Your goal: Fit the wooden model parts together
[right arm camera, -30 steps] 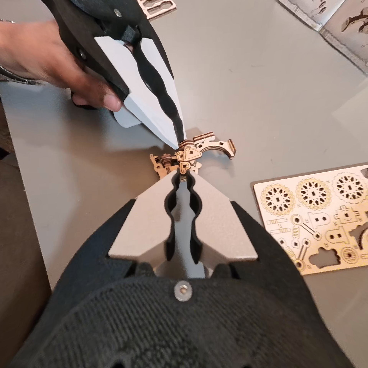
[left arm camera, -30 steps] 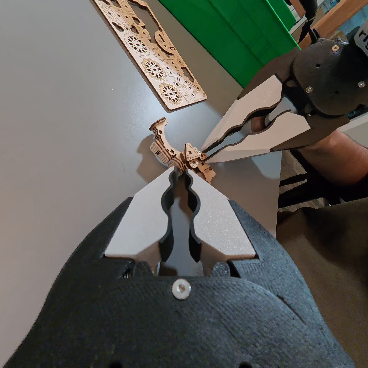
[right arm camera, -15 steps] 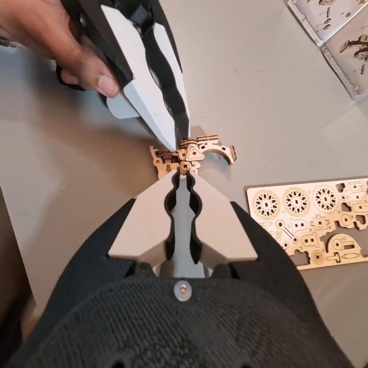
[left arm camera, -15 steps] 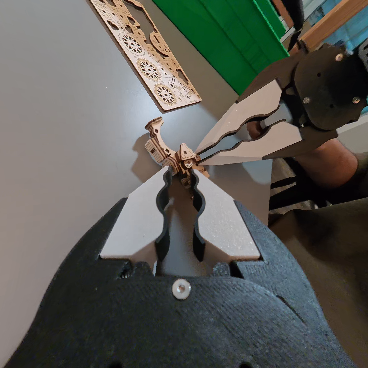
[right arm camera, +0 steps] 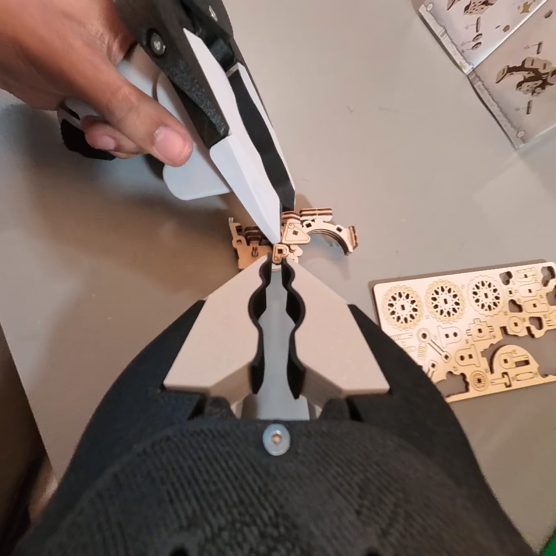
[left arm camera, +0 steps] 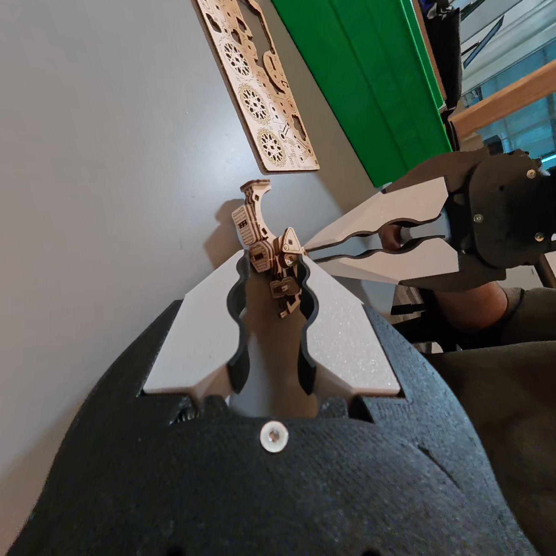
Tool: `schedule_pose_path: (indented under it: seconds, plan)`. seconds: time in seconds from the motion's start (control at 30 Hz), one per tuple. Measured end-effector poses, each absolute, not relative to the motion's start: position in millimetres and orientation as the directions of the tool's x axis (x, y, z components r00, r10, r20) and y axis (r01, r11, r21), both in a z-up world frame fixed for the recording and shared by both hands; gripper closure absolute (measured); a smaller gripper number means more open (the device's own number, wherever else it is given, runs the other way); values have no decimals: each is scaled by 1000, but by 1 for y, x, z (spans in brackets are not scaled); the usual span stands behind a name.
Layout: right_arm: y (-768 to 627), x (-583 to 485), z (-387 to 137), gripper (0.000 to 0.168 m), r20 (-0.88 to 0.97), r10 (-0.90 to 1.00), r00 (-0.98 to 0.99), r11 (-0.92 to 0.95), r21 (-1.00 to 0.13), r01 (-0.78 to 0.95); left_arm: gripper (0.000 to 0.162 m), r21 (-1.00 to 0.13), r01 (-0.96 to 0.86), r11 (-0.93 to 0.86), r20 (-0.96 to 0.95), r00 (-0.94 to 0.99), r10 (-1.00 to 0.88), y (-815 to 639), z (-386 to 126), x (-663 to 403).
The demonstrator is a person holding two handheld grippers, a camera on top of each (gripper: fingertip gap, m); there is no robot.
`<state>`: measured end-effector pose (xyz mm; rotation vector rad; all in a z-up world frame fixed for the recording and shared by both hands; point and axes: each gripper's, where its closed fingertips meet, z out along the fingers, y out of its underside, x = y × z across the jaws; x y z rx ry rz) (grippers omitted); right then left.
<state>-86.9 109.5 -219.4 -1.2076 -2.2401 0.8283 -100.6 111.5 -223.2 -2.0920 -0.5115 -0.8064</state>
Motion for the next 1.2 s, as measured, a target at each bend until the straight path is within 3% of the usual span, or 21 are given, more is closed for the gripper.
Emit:
schedule_pose_path:
  seconds: [0.37, 0.5, 0.87, 1.2]
  plan:
    - [109, -88, -219, 164, 73, 859, -506, 398, -717, 573, 132, -451, 677, -582, 785, 611, 102, 112, -222, -102]
    - [109, -88, -219, 164, 58, 862, -504, 384, -723, 574, 118, -396, 708, -585, 847, 527, 64, 112, -214, -100]
    - [108, -88, -219, 164, 63, 865, -499, 384, -724, 574, 127, -465, 665, -585, 764, 635, 114, 114, -222, -101]
    - [108, -89, -219, 164, 61, 865, -499, 381, -725, 573, 121, -442, 675, -590, 783, 612, 114, 113, -220, -99]
